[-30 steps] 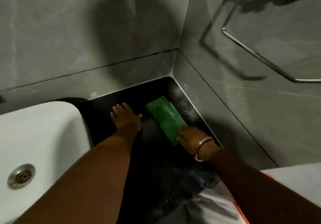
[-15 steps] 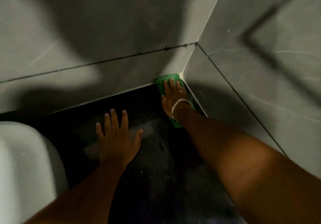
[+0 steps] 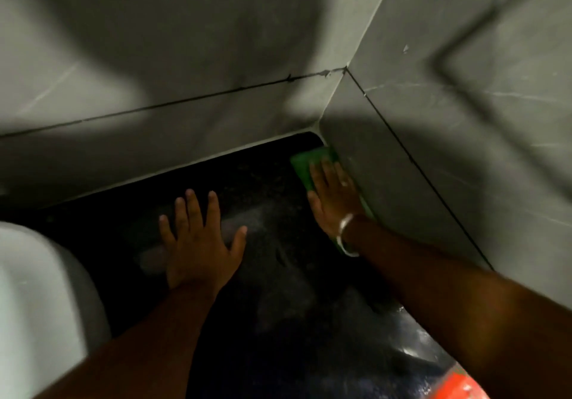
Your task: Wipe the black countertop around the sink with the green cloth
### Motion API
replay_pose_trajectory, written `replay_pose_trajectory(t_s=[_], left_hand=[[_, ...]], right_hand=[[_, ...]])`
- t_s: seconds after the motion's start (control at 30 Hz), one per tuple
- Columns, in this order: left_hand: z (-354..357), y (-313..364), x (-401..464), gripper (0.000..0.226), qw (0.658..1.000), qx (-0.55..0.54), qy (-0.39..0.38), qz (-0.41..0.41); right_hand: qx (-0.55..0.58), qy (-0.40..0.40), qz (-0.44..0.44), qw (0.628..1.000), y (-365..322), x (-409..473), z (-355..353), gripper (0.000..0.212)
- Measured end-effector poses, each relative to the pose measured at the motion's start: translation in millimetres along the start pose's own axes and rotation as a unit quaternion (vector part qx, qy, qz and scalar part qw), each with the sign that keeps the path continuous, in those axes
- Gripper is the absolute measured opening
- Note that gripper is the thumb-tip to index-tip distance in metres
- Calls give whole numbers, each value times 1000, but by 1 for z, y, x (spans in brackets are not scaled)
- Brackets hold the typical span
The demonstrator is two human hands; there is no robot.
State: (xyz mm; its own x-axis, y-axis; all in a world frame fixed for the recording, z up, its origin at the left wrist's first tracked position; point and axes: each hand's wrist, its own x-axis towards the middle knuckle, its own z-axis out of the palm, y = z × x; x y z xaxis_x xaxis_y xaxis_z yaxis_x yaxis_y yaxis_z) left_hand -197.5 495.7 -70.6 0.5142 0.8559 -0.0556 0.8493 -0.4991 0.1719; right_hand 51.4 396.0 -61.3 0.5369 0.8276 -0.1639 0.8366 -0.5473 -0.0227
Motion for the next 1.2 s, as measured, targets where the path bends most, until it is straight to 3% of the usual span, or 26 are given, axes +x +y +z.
replay_pose_trajectory(t_s=[0.1, 0.17, 0.3, 0.37, 0.43, 0.5, 0.7, 0.8, 0.9, 1.1, 1.2], left_hand=[[1, -1, -3, 85, 1000, 8, 7, 0], [0, -1, -2, 85, 1000, 7, 2, 3], [-5, 1, -2, 85, 1000, 0, -11, 7], [-7, 1, -1, 84, 1000, -4, -19, 6], [-7, 2, -2, 85, 1000, 0, -28, 6], [-7, 2, -1, 85, 1000, 0, -30, 6], [0, 1, -1, 83, 1000, 4, -15, 5], [3, -1, -3, 84, 1000, 9, 5, 14], [3, 0, -5, 84, 1000, 16, 9, 19], [-6, -1, -19, 78, 1000, -4, -8, 16], [-5, -4, -65, 72, 999, -38, 0, -4]], right_hand=[[23, -10, 30, 999, -25, 69, -14, 68], [13, -3, 9, 1000, -21, 61, -10, 66], [-47, -5, -4, 999, 29, -110, 16, 64], [-50, -37, -15, 998, 56, -210, 22, 61], [-40, -73, -20, 996, 73, -256, 21, 63], [-28, -82, -19, 996, 69, -230, 19, 60], [10, -26, 42, 999, -1, -12, 0, 64], [-5, -20, 19, 1000, -8, 23, -2, 63], [0, -12, -2, 1000, 8, -36, 7, 64], [-12, -24, -43, 999, 92, -289, 40, 61], [-40, -35, -63, 997, 110, -311, 46, 59]])
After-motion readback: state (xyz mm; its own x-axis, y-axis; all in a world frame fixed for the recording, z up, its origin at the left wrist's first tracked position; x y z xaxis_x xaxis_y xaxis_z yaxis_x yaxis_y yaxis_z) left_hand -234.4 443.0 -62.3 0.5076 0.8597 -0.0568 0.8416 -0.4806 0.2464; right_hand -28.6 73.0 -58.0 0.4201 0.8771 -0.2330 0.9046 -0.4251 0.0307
